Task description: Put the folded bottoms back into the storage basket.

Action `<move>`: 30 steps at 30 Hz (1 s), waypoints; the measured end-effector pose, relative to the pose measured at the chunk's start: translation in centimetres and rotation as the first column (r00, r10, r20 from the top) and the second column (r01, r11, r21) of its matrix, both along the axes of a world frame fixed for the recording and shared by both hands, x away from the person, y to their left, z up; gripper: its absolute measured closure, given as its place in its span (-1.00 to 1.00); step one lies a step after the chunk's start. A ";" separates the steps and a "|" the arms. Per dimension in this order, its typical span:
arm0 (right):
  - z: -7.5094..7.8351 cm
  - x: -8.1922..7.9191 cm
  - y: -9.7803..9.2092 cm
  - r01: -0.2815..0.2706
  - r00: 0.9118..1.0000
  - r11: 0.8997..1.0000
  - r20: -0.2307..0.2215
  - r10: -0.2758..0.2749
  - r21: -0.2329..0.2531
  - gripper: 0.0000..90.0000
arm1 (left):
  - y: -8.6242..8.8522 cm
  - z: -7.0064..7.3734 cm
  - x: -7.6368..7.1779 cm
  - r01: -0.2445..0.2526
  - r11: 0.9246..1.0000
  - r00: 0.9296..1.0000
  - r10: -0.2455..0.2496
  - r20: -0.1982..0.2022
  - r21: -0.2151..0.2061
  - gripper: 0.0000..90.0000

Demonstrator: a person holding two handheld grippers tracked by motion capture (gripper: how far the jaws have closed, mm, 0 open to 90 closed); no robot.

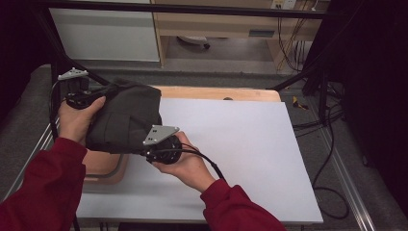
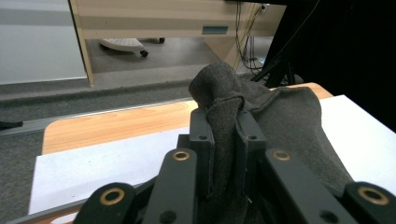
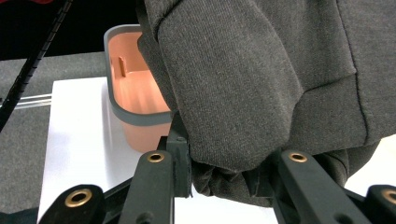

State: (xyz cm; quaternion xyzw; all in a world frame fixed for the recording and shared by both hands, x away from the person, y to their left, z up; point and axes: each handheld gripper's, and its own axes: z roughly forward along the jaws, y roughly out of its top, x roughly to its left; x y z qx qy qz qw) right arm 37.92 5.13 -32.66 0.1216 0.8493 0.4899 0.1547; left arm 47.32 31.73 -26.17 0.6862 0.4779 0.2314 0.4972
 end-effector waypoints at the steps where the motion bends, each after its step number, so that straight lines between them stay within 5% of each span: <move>1: 0.0 0.0 0.1 -0.001 1.000 1.000 -0.002 0.001 0.004 0.51 | 0.2 0.0 0.0 0.001 1.000 1.000 -0.001 0.001 0.001 0.77; 30: 1.3 1.7 4.9 -0.044 0.999 0.998 -0.003 0.044 0.036 0.51 | 5.2 1.5 0.2 -0.062 0.998 0.998 0.062 0.017 0.020 0.77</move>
